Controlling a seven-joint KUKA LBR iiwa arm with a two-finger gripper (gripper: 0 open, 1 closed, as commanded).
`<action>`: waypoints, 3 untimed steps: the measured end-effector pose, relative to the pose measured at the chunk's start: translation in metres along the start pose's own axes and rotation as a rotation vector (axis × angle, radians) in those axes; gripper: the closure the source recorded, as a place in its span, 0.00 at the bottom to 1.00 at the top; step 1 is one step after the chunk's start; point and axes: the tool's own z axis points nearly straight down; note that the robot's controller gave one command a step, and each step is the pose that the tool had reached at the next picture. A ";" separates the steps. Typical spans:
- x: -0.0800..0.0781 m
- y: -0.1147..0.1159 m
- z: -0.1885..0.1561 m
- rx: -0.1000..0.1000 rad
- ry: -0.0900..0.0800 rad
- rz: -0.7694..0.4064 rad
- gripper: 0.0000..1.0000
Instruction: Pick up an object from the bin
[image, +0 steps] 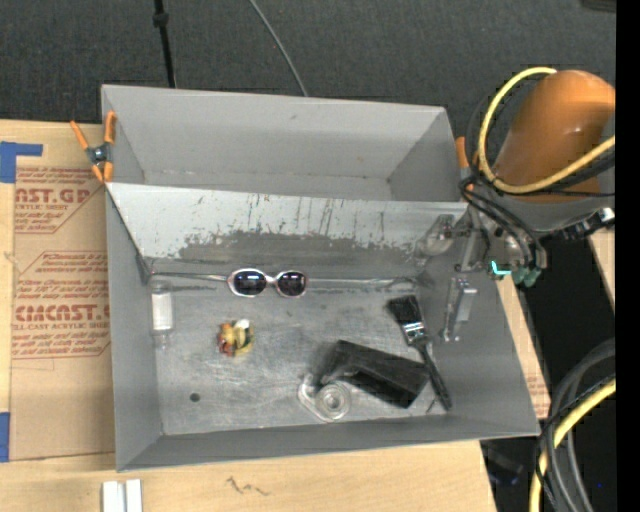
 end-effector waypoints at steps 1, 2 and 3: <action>-0.002 0.000 -0.004 0.001 -0.008 -0.001 0.00; 0.026 0.017 0.069 0.001 -0.011 -0.043 0.00; 0.060 0.038 0.082 0.000 -0.003 0.168 0.00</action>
Offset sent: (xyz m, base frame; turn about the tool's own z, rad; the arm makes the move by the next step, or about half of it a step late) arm -0.0638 0.0396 -0.1645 -0.1000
